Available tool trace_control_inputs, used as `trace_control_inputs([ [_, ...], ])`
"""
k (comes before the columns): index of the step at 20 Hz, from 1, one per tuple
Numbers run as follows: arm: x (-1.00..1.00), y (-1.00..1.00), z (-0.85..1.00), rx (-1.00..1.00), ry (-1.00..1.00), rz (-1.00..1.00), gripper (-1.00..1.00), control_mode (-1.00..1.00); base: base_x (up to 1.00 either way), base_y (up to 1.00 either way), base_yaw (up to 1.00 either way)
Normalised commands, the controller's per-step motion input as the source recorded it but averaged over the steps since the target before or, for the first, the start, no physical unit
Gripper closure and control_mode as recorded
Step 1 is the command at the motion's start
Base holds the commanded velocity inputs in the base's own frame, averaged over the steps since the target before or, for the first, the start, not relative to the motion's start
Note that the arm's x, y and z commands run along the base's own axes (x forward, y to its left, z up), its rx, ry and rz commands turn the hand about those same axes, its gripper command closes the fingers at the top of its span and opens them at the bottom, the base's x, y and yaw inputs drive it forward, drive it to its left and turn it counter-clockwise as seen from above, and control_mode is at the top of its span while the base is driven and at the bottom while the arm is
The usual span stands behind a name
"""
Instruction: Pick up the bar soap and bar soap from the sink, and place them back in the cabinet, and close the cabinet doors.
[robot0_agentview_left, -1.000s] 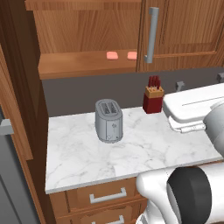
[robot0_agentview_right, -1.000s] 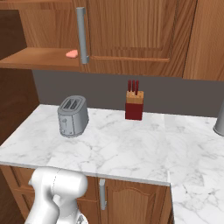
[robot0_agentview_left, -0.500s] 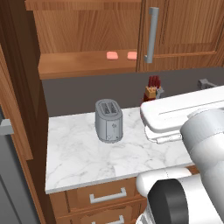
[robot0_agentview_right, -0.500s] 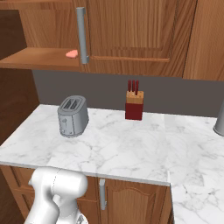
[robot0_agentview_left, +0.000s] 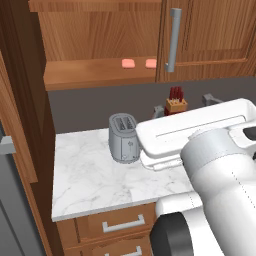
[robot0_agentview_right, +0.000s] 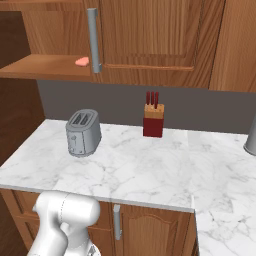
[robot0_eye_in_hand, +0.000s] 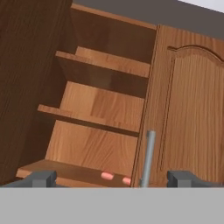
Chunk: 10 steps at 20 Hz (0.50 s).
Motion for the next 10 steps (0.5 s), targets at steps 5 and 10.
trace_control_inputs([
  [5, -0.02, 0.3, 0.0, 0.0, 0.03, 0.03, -1.0, -1.0, 0.0, 0.0, 0.0],
  [10, -0.07, 0.26, -0.03, 0.0, 0.03, 0.04, -1.0, -1.0, 0.0, 0.0, 0.0],
])
